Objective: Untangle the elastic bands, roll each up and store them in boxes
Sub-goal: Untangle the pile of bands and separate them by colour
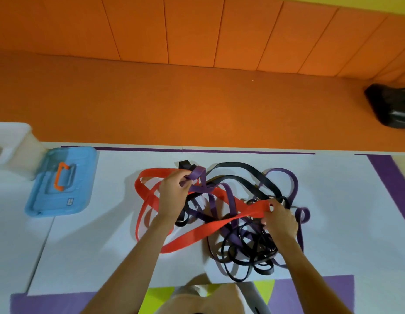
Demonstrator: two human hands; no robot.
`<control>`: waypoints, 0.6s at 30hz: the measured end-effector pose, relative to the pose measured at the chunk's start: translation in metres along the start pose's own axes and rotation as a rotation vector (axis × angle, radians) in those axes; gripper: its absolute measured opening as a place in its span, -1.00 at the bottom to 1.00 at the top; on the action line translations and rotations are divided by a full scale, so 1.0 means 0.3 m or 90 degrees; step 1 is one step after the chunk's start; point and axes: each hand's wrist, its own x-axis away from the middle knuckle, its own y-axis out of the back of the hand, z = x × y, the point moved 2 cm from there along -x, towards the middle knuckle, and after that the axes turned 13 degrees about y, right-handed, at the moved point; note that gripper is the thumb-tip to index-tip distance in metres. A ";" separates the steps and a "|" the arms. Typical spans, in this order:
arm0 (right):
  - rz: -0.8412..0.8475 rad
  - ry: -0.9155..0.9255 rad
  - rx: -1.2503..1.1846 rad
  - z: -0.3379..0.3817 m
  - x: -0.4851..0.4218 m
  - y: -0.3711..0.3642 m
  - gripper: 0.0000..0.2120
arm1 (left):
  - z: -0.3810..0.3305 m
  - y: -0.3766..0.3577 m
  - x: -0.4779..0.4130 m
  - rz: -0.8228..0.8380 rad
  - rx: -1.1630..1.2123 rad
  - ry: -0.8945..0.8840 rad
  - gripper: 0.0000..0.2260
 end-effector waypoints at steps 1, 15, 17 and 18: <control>-0.020 -0.001 -0.090 0.003 0.007 0.004 -0.59 | -0.002 -0.013 0.007 0.036 -0.007 -0.008 -0.79; -0.201 0.182 -0.530 0.135 0.147 0.024 -0.45 | 0.012 -0.261 0.252 0.517 -0.099 0.018 -0.47; -0.198 0.187 -0.565 0.146 0.159 0.024 -0.44 | -0.001 -0.297 0.283 0.536 -0.103 0.056 -0.44; -0.201 0.186 -0.581 0.152 0.163 0.027 -0.43 | -0.008 -0.314 0.296 0.540 -0.093 0.079 -0.48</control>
